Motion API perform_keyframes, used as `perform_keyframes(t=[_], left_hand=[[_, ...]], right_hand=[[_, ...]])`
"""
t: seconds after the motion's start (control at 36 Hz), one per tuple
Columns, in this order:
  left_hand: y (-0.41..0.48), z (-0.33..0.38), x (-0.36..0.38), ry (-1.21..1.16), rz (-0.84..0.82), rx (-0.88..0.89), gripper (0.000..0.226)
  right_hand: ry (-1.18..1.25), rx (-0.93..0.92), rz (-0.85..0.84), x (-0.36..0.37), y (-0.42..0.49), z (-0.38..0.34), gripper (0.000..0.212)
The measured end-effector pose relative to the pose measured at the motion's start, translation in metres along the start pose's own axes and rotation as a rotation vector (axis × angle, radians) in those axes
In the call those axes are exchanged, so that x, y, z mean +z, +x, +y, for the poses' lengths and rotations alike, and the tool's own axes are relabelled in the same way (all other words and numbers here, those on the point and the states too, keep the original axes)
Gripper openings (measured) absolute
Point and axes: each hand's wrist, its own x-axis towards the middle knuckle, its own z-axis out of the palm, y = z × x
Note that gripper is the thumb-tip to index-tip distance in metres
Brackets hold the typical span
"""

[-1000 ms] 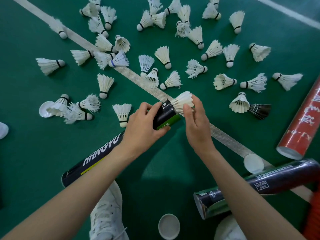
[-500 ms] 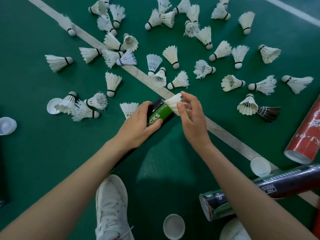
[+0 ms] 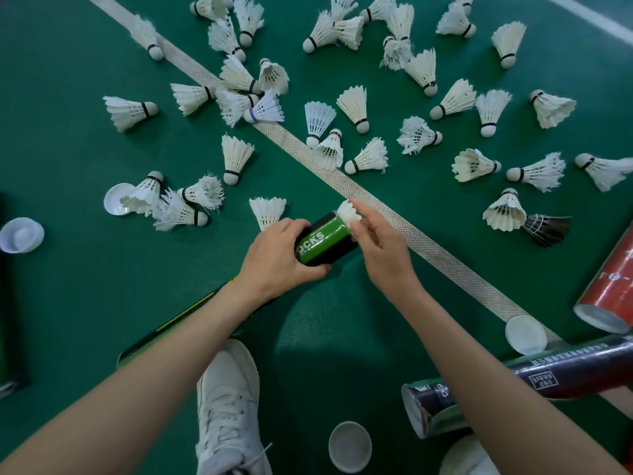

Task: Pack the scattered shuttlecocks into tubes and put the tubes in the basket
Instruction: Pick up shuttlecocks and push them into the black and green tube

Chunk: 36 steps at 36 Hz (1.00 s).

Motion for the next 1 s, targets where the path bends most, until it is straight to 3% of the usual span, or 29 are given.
perform_keyframes(t=[0.08,0.25,0.39,0.47,0.53,0.64,0.75,0.83,1.0], left_hand=[[-0.002,0.001,-0.001,-0.094,0.065,-0.059,0.073],[-0.002,-0.004,-0.008,-0.109,0.083,-0.089,0.071],[-0.005,-0.006,-0.011,-0.125,0.161,-0.116,0.057],[-0.004,-0.017,-0.013,-0.092,0.14,-0.18,0.055],[-0.006,-0.029,-0.015,-0.076,0.134,-0.246,0.054],[-0.009,-0.048,-0.026,-0.086,0.188,-0.357,0.053],[-0.008,-0.064,-0.039,-0.108,0.253,-0.389,0.051],[-0.009,-0.071,-0.049,-0.124,0.298,-0.397,0.049],[-0.018,-0.077,-0.049,-0.132,0.322,-0.421,0.045]], right_hand=[[0.059,0.004,-0.016,0.007,-0.001,-0.009,0.038],[0.068,0.058,-0.249,0.012,-0.001,-0.01,0.041],[0.034,-0.046,-0.13,0.028,0.009,-0.014,0.039],[0.051,0.07,-0.323,0.039,0.022,-0.015,0.043],[0.029,0.159,-0.363,0.045,0.035,-0.015,0.047],[-0.126,0.134,-0.219,0.062,0.06,-0.014,0.045],[-0.447,-0.038,-0.325,0.084,0.078,-0.018,0.06],[-0.523,-0.028,-0.446,0.104,0.084,-0.023,0.071],[-0.679,-0.068,-0.47,0.116,0.081,-0.015,0.062]])
